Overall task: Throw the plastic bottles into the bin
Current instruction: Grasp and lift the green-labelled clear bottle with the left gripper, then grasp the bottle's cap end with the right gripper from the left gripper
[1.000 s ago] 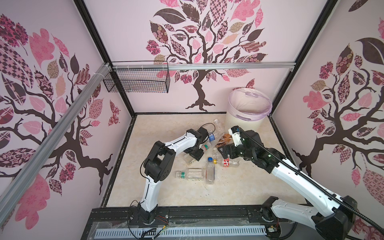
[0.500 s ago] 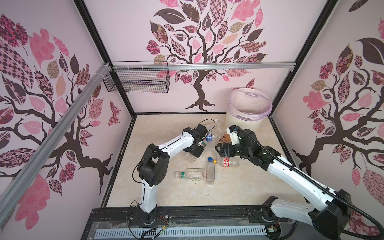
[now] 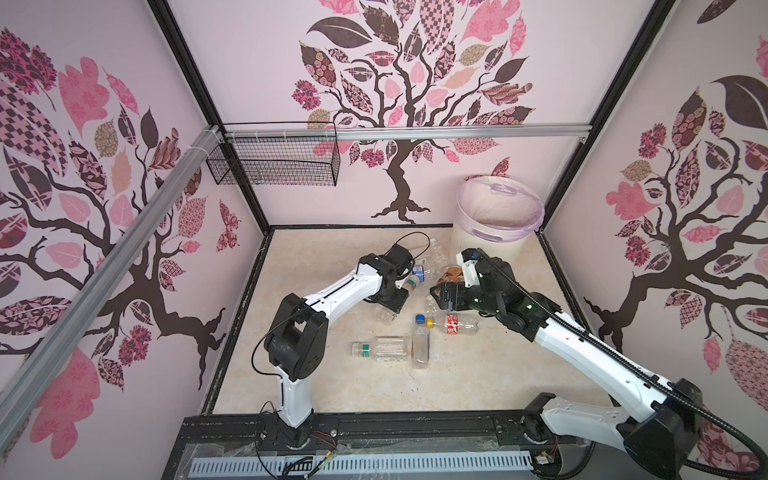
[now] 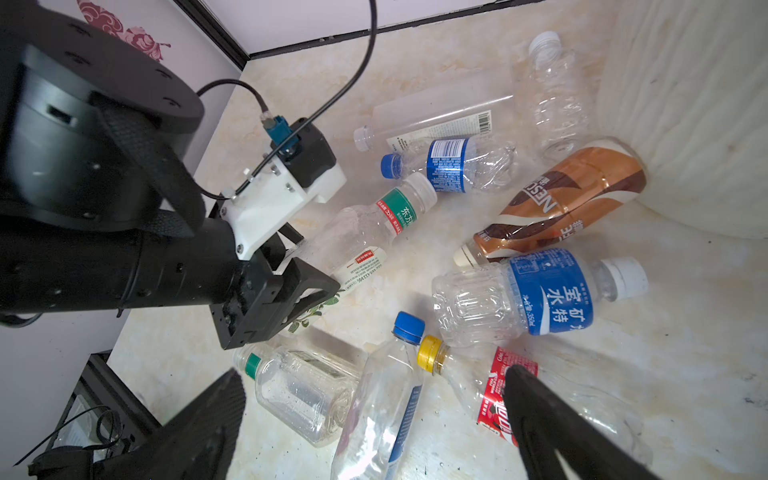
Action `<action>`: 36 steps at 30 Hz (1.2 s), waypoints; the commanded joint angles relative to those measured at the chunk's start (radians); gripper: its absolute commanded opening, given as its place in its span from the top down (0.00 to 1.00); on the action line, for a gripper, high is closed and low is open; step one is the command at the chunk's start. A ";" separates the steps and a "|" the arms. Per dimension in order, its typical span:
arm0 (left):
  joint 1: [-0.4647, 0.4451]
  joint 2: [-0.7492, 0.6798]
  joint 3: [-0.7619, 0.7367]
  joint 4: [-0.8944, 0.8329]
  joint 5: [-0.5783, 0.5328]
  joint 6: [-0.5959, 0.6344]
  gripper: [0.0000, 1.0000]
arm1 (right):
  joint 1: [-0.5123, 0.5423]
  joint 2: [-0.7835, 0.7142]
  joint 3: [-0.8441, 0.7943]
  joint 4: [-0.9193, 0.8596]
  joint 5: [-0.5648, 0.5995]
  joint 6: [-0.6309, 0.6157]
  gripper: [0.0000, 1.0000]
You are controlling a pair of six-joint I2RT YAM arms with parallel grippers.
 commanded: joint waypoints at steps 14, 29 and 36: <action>0.000 -0.379 -0.254 0.403 0.124 -0.135 0.47 | -0.072 0.015 0.053 0.144 -0.022 0.192 0.01; -0.014 -0.530 -0.349 0.547 0.209 -0.168 0.47 | -0.050 0.219 0.251 0.271 -0.090 0.261 0.16; -0.014 -0.559 -0.372 0.569 0.216 -0.172 0.47 | -0.047 0.312 0.318 0.318 -0.101 0.276 0.23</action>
